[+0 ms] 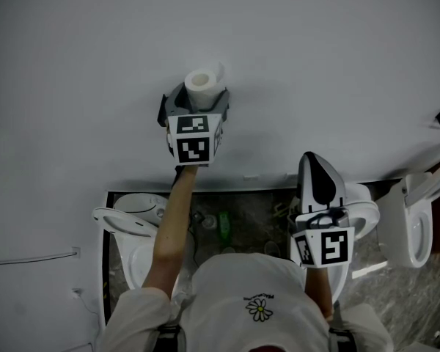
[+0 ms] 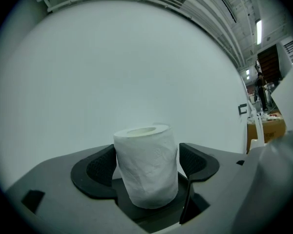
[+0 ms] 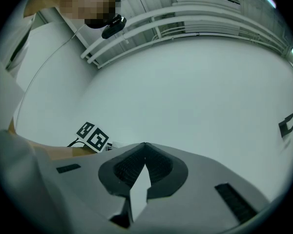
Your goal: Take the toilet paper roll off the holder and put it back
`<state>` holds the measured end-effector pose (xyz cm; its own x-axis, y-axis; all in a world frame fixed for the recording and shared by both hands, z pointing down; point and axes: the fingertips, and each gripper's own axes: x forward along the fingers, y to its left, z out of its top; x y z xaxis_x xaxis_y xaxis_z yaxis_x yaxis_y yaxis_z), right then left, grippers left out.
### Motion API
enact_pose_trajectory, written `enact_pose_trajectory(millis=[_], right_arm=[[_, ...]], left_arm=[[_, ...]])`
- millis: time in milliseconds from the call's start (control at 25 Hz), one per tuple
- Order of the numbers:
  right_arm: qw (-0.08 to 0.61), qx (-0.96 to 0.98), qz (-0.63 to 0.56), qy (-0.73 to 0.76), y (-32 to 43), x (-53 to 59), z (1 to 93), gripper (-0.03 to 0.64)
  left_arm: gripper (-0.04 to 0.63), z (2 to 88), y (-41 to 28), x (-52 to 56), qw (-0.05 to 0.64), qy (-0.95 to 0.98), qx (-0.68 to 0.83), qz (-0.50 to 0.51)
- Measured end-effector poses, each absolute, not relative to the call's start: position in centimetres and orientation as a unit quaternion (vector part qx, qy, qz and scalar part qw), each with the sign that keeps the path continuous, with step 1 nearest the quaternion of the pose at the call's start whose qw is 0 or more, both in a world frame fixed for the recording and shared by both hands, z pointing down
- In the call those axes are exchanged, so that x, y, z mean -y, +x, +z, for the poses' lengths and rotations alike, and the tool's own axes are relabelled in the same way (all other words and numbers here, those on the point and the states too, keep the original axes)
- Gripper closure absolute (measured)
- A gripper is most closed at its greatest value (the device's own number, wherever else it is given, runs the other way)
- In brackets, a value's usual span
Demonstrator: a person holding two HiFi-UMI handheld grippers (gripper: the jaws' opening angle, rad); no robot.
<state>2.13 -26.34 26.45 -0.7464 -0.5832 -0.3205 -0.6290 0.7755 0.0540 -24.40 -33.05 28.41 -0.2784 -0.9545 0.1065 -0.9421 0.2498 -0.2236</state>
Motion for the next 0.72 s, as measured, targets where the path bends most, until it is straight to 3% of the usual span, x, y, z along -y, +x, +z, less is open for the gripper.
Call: enact_pose_trajectory(millis=[360,720], right_arm=[[0.145,-0.934,0.076,-0.319,1.7,25.9,26.5,0.607],[0.149,-0.938,0.091,-0.299,0.2,25.6,25.5,0.607]], left_arm=[[0.184,25.6,-24.7,31.3,0.057,-0.593,-0.798,-0.09],[0.186,15.4,-22.0,27.9,0.161,-0.604,-0.78,-0.024]])
